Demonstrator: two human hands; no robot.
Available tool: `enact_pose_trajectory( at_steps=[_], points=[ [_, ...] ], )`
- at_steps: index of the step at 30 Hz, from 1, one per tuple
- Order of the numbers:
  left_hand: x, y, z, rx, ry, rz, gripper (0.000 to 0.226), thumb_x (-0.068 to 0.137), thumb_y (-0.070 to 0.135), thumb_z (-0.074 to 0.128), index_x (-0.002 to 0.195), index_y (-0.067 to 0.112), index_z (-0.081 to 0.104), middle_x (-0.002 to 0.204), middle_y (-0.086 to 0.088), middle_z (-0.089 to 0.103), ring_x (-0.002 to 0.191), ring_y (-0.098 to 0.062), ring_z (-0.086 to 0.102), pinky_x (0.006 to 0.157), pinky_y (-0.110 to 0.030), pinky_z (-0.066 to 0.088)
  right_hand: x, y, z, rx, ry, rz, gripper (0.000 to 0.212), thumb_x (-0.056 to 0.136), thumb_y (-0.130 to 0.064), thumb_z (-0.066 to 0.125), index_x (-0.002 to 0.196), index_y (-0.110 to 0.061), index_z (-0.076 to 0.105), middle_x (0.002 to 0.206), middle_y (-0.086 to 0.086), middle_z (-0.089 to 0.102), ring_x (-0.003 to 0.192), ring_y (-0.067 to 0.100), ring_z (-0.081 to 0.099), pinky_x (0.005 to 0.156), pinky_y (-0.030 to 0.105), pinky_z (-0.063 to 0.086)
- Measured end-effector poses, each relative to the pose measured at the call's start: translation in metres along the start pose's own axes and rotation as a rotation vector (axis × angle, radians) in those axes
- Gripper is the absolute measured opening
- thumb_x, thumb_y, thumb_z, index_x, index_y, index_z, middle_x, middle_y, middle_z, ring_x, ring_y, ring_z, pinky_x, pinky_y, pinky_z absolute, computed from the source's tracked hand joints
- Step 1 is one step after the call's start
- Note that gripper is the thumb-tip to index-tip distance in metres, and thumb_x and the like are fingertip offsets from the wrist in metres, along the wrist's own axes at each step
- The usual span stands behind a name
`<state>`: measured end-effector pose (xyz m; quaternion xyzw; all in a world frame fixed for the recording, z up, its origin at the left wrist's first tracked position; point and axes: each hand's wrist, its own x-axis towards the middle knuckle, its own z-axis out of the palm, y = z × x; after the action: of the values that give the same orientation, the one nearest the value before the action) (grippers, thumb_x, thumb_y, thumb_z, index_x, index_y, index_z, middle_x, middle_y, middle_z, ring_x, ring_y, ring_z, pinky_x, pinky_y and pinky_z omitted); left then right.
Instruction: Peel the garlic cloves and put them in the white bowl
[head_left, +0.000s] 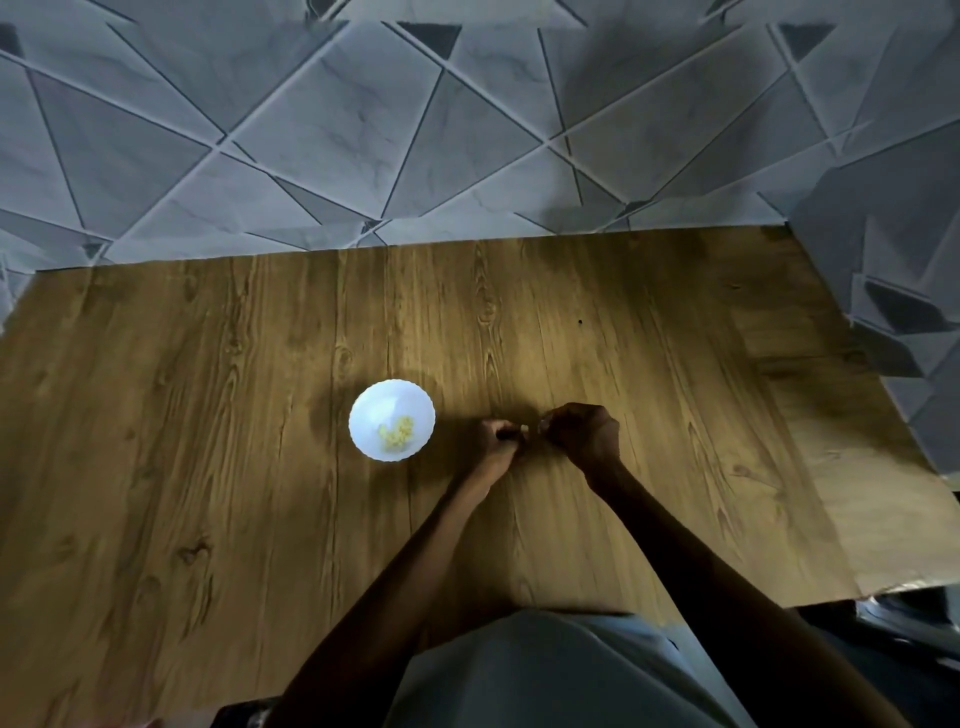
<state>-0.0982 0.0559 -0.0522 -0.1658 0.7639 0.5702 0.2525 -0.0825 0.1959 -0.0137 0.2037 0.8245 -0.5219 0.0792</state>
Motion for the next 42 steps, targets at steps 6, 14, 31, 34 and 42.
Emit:
enact_pose_trajectory(
  at_steps=[6, 14, 31, 34, 42],
  points=[
    [-0.002, 0.002, 0.001, 0.023, 0.010, -0.027, 0.038, 0.095, 0.010, 0.059, 0.130, -0.003, 0.052, 0.130, -0.016, 0.057, 0.113, -0.023, 0.057, 0.074, -0.010, 0.046, 0.004, 0.004, 0.003, -0.386, 0.055, -0.283, 0.009, 0.090, -0.008, 0.065, 0.098, -0.010, 0.070, 0.100, 0.004, 0.067, 0.081, 0.015, 0.065, 0.069, 0.034, 0.059],
    [-0.006, 0.007, 0.005, -0.082, -0.032, -0.052, 0.045, 0.094, 0.002, 0.056, 0.136, -0.007, 0.042, 0.132, -0.027, 0.053, 0.099, -0.025, 0.059, 0.056, -0.010, 0.051, -0.005, -0.003, 0.003, -0.373, -0.050, -0.386, 0.009, 0.090, -0.005, 0.067, 0.094, -0.011, 0.073, 0.085, -0.003, 0.071, 0.068, 0.001, 0.063, 0.058, 0.005, 0.046],
    [-0.023, 0.019, -0.001, -0.114, -0.062, -0.061, 0.034, 0.094, 0.000, 0.057, 0.126, -0.008, 0.050, 0.120, -0.022, 0.060, 0.105, -0.023, 0.065, 0.063, -0.012, 0.052, -0.005, -0.007, -0.011, -0.069, -0.145, -0.146, 0.018, 0.085, 0.004, 0.068, 0.096, -0.009, 0.073, 0.084, -0.007, 0.069, 0.070, 0.007, 0.069, 0.062, 0.023, 0.059],
    [-0.028, 0.024, 0.000, -0.153, -0.076, -0.066, 0.012, 0.095, -0.003, 0.052, 0.105, 0.003, 0.053, 0.079, -0.001, 0.066, 0.058, 0.003, 0.063, 0.054, -0.008, 0.048, -0.006, -0.006, -0.013, -0.090, -0.150, -0.192, 0.011, 0.086, -0.004, 0.071, 0.094, -0.011, 0.073, 0.084, -0.005, 0.070, 0.074, 0.012, 0.071, 0.064, 0.026, 0.060],
    [-0.024, 0.022, 0.001, -0.088, -0.046, -0.081, 0.046, 0.097, 0.009, 0.055, 0.139, 0.000, 0.039, 0.134, -0.021, 0.052, 0.114, -0.027, 0.058, 0.067, -0.013, 0.050, -0.001, -0.004, -0.006, -0.291, -0.129, -0.330, 0.014, 0.087, -0.002, 0.069, 0.095, -0.012, 0.073, 0.090, -0.004, 0.070, 0.073, 0.002, 0.066, 0.061, 0.011, 0.053]
  ],
)
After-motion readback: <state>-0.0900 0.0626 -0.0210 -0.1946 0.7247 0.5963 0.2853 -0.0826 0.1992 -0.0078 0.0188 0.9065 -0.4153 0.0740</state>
